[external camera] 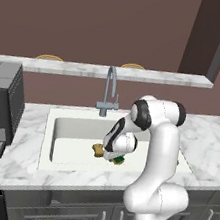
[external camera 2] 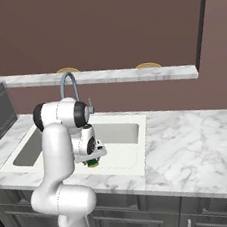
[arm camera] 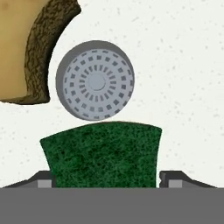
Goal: Pick up the sponge and sponge from the sink, and place them back in the cabinet, and close the cabinet doors.
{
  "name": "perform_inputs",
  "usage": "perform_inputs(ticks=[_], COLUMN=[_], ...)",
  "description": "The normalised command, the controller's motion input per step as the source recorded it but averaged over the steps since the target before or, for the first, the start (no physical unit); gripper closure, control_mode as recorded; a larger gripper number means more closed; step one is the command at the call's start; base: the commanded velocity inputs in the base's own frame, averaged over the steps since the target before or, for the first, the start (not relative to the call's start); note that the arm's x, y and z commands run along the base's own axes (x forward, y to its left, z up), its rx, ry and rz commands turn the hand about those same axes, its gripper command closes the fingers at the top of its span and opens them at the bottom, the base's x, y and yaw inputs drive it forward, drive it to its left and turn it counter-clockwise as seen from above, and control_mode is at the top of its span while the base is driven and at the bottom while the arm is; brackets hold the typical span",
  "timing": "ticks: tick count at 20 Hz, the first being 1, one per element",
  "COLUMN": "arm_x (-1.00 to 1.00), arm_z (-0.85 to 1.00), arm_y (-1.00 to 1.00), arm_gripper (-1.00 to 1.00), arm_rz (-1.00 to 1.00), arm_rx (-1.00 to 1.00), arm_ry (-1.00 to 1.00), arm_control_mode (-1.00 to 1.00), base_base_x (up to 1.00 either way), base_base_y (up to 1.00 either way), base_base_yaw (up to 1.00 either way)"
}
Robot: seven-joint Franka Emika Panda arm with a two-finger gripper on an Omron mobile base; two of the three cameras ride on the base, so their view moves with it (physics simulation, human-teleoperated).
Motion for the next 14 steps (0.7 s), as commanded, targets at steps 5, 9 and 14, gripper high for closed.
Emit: perform_inputs(ticks=[5, 9, 14], arm_x=[0.00, 0.03, 0.00], arm_z=[0.00, 0.00, 0.44], arm_y=[0.00, -0.02, 0.00], arm_gripper=[1.00, 1.00, 1.00], arm_rz=[0.00, 0.00, 0.00], arm_rx=[0.00, 0.00, 0.00], arm_ry=[0.00, 0.00, 0.00], arm_control_mode=[-1.00, -1.00, -1.00], base_base_x=[0.00, 0.00, 0.00], base_base_y=[0.00, 0.00, 0.00], base_base_yaw=[0.00, 0.00, 0.00])
